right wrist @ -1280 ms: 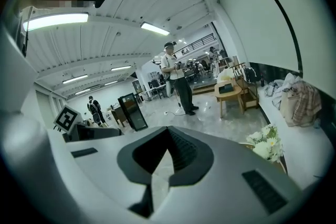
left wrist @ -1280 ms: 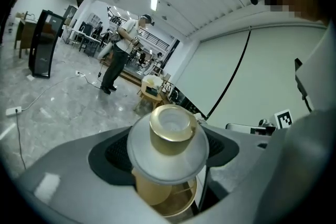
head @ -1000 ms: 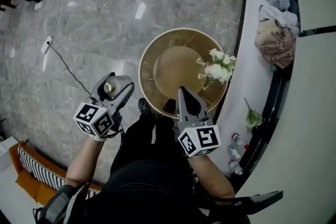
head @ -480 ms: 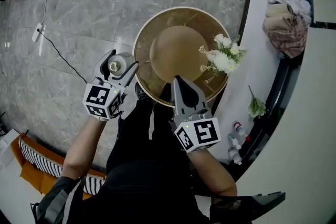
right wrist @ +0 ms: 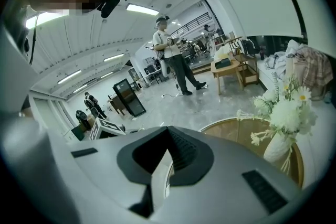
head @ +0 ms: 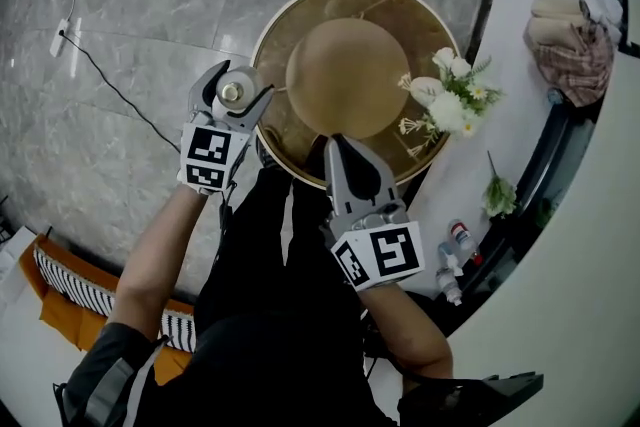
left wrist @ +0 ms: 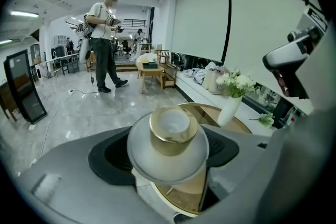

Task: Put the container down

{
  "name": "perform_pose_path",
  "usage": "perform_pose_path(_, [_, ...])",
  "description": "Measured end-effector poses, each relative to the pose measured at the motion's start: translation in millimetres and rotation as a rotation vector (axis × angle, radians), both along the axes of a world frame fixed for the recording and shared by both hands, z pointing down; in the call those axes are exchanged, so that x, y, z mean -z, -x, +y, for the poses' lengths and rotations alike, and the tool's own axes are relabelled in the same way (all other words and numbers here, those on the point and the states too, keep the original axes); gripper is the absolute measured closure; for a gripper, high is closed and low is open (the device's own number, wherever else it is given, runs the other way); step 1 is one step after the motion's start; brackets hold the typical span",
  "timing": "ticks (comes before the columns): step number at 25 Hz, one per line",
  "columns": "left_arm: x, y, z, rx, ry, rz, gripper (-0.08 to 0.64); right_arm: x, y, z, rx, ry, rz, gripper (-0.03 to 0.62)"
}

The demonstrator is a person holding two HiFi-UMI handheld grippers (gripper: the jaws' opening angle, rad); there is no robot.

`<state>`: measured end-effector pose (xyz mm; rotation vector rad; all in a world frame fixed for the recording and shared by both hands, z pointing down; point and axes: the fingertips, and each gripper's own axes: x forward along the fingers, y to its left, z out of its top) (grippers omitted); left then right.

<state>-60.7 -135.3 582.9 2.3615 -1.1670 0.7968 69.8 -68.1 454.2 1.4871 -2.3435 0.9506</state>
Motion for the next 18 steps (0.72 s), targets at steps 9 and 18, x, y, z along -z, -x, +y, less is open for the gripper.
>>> perform_pose_path(9, [-67, -27, -4, -0.055, 0.019, -0.030, 0.202, -54, -4, 13, -0.012, 0.082, 0.001, 0.586])
perform_pose_path(18, [-126, -46, -9, -0.098, 0.055, -0.069, 0.202, -106, -12, 28, -0.019, 0.165, -0.022, 0.586])
